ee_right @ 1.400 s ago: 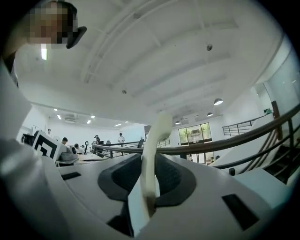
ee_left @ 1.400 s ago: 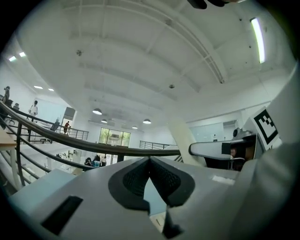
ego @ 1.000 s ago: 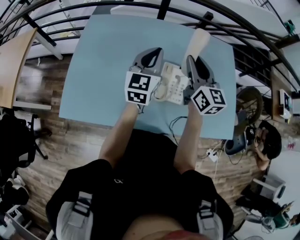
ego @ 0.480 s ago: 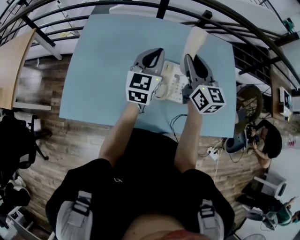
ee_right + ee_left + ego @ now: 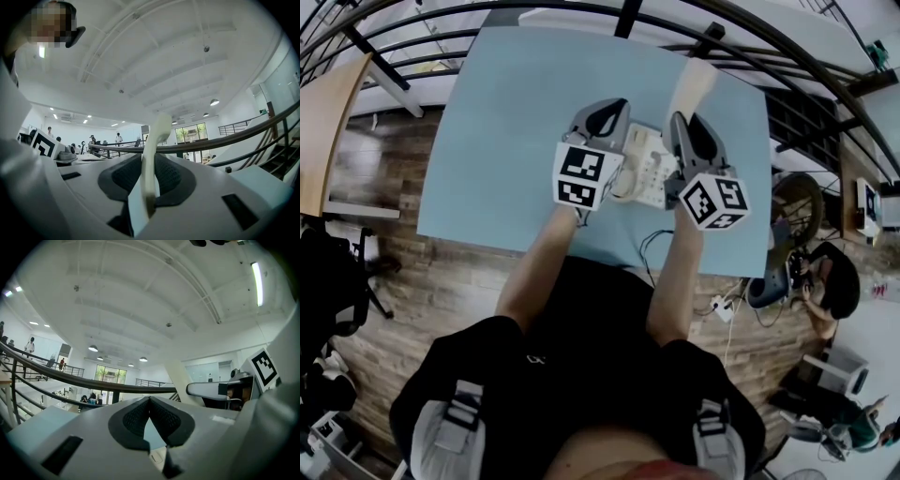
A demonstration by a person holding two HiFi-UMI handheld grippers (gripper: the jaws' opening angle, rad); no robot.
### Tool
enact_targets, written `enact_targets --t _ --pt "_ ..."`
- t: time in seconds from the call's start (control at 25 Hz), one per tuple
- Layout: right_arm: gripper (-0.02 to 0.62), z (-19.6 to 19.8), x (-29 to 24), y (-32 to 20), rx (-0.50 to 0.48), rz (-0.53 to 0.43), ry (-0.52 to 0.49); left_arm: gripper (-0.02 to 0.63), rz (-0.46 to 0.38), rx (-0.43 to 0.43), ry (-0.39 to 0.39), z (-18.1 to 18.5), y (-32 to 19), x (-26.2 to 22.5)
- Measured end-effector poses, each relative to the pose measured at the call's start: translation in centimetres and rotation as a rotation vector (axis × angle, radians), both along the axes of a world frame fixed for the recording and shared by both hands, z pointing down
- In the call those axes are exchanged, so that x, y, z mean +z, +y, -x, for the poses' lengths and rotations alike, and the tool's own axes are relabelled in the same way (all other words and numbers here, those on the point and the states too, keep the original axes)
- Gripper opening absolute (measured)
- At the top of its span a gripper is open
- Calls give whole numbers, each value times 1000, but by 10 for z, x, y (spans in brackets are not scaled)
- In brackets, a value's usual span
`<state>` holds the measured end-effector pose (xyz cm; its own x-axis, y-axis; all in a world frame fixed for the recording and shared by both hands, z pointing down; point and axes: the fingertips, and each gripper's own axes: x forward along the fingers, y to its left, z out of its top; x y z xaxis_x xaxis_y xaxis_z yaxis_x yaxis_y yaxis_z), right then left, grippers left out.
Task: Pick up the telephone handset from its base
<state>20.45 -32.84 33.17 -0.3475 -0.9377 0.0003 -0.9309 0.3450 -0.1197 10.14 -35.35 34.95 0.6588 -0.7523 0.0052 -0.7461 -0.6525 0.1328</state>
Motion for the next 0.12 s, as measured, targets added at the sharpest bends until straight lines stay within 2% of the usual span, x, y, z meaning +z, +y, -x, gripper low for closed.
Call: enact_targets --t 0.12 --pt "81 1 0 -3 4 2 12 -2 2 -5 -2 3 -4 0"
